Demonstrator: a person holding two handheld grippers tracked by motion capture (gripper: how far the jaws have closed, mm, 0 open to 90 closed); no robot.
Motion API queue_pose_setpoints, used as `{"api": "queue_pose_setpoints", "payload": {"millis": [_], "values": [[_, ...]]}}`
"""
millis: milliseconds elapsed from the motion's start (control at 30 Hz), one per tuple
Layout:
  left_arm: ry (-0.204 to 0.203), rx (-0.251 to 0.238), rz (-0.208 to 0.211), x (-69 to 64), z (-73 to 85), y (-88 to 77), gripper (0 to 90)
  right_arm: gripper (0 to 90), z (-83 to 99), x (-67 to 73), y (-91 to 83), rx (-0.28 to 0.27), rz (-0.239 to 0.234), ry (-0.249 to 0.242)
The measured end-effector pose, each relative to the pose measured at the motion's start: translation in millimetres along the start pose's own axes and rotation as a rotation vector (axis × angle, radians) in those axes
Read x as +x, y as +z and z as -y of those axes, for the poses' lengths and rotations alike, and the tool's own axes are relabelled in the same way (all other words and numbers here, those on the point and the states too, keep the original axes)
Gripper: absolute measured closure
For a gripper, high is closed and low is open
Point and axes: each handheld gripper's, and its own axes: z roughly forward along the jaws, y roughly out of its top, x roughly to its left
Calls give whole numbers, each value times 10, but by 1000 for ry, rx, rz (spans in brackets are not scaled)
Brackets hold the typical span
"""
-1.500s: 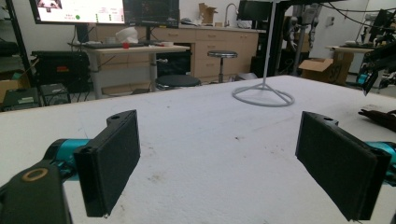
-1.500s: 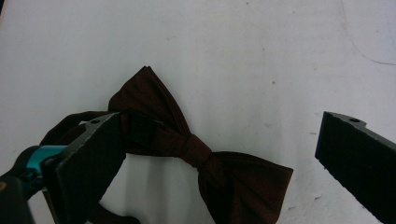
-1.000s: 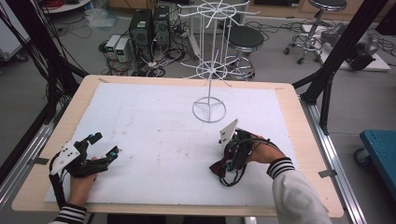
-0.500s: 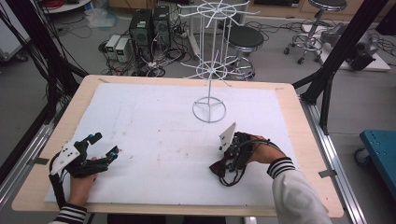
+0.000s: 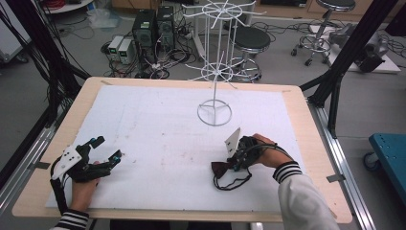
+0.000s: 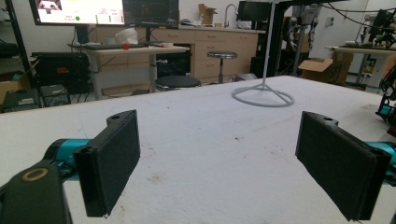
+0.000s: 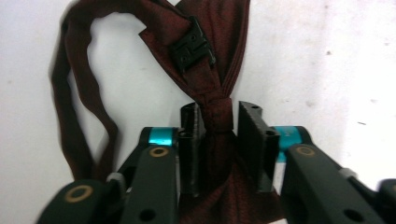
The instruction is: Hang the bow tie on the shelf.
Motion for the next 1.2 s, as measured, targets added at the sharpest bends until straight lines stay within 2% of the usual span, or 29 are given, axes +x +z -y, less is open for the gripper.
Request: {"api": "queue_pose_setpoints", "payload": {"millis": [67,200,300,467,600,633,700,733,833,967,1133,1200], "values": [[-1,0,0,0,0,0,143,757,-4,-2,-2,-8,-5,8],[0,-1,0,1,0,0,143,763,-18,-4,-7,-11,-7,36],[0,-2,1,-1,0,0,143,763,-43,-8,-14,-33,-12,50],[0,-2,1,-1,0,0,143,763,-65,-8,-24,-46,-5,48],[0,-2,0,0,0,-1,143,763,-57,-13,-50,-64,-1,65],[0,-2,0,0,0,-1,143,763,-55,-22,-59,-79,10,57],[0,-2,0,0,0,-1,143,763,-54,-18,-76,-89,16,71],[0,-2,0,0,1,-1,143,763,-50,-19,-109,-124,29,103],[0,-2,0,0,0,-1,143,763,-55,-15,-163,-168,53,120],[1,-1,1,0,0,-2,143,762,-62,1,-209,-193,86,135],[2,-1,1,0,0,-2,143,762,-49,2,-299,-265,151,169],[1,-2,1,0,1,-2,143,762,-40,5,-341,-296,172,198]]}}
